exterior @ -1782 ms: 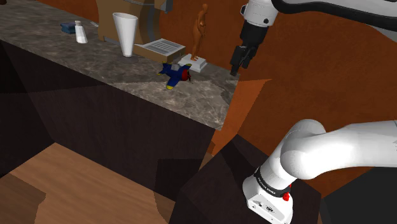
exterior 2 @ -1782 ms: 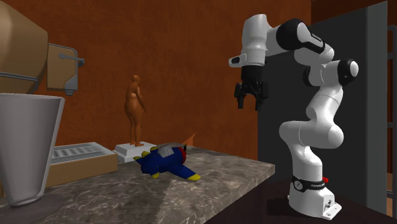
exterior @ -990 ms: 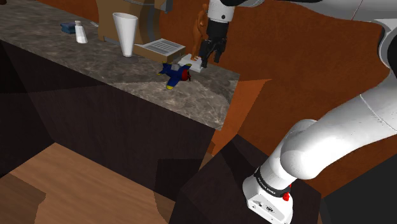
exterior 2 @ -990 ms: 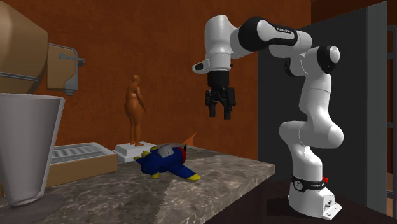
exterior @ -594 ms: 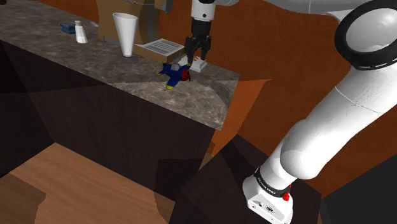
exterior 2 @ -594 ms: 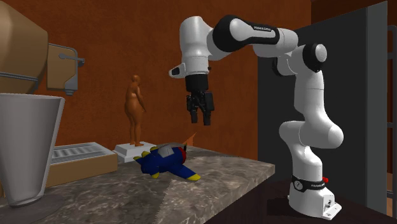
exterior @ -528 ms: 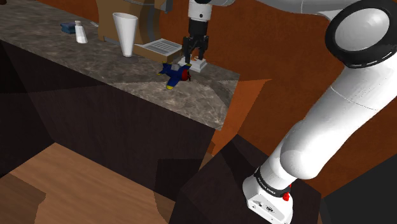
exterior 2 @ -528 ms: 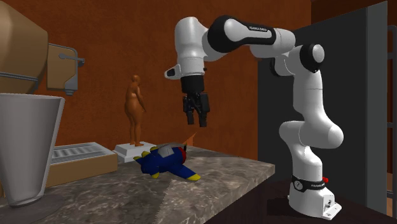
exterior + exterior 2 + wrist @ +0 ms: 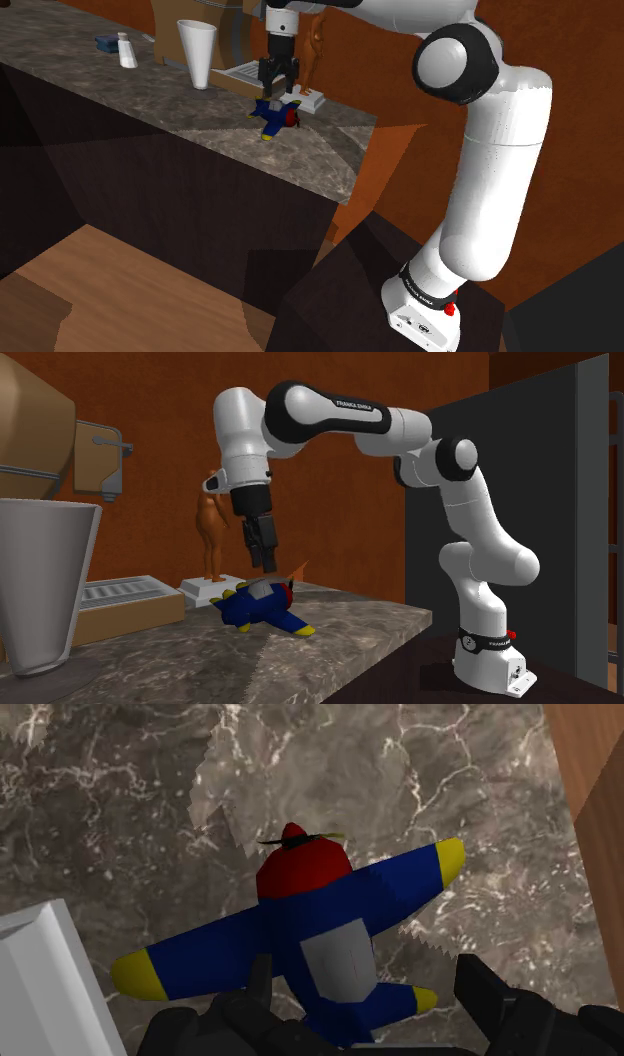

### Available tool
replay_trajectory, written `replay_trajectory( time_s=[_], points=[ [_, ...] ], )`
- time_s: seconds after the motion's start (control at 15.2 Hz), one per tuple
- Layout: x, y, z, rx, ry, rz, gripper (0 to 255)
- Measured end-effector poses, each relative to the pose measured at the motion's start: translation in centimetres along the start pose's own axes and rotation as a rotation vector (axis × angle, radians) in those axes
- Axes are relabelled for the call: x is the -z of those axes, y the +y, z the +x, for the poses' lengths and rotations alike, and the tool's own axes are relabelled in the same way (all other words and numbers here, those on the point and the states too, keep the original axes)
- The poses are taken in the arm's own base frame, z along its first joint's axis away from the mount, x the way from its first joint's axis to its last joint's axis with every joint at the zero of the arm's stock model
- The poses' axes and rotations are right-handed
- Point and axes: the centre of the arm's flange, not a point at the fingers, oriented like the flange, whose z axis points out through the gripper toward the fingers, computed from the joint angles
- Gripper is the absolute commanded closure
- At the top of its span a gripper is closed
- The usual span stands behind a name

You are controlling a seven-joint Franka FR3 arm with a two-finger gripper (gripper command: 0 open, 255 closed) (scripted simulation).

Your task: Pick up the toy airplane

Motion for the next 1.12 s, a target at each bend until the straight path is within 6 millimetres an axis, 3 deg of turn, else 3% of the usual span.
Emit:
replay_trajectory(
  time_s=[0.26,0.73,0.79,1.12],
  points=[
    [-1.0,0.7,5.1,-0.001,-0.025,0.020,0],
    [-4.6,1.0,6.0,0.000,-0.028,0.022,0],
    [-4.8,1.0,6.1,0.000,-0.028,0.022,255],
    [-4.8,1.0,6.1,0.000,-0.027,0.023,255]
  ],
)
